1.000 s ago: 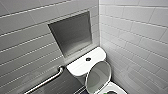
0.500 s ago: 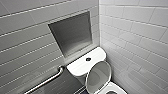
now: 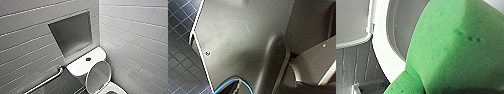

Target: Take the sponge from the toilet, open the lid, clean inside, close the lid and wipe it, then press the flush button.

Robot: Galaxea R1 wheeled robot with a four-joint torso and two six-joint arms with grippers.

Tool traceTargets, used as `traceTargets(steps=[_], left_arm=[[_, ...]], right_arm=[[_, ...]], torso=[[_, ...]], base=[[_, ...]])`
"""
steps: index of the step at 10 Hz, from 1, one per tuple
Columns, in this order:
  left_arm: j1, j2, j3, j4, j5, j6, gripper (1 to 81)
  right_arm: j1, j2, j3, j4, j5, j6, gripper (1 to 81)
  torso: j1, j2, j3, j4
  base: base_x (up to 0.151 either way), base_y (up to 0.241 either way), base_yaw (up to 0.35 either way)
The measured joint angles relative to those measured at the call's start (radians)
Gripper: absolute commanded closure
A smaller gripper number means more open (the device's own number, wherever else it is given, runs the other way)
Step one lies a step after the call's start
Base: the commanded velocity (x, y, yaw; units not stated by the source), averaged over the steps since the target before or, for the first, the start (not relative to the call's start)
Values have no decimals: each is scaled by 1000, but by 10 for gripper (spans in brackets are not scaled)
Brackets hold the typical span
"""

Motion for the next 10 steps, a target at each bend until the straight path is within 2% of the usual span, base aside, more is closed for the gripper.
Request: traceTargets(steps=[2, 5, 8, 10], left_arm=[[0, 3, 0, 0, 0, 0, 10], [0, 3, 0, 0, -1, 1, 10], [-5, 3, 0, 0, -3, 1, 10], [-5, 2, 0, 0, -3, 1, 10]], right_arm=[[-10, -104, 126, 3, 24, -1, 811], [-43, -231, 252, 16, 105, 0, 811], [-20, -226, 284, 16, 110, -2, 811], [88, -152, 273, 17, 87, -2, 811]], torso=[[0, 0, 0, 0], [0, 0, 0, 0], [0, 0, 0, 0], [0, 0, 0, 0]], base=[[0, 0, 0], [0, 0, 0], [0, 0, 0], [0, 0, 0]])
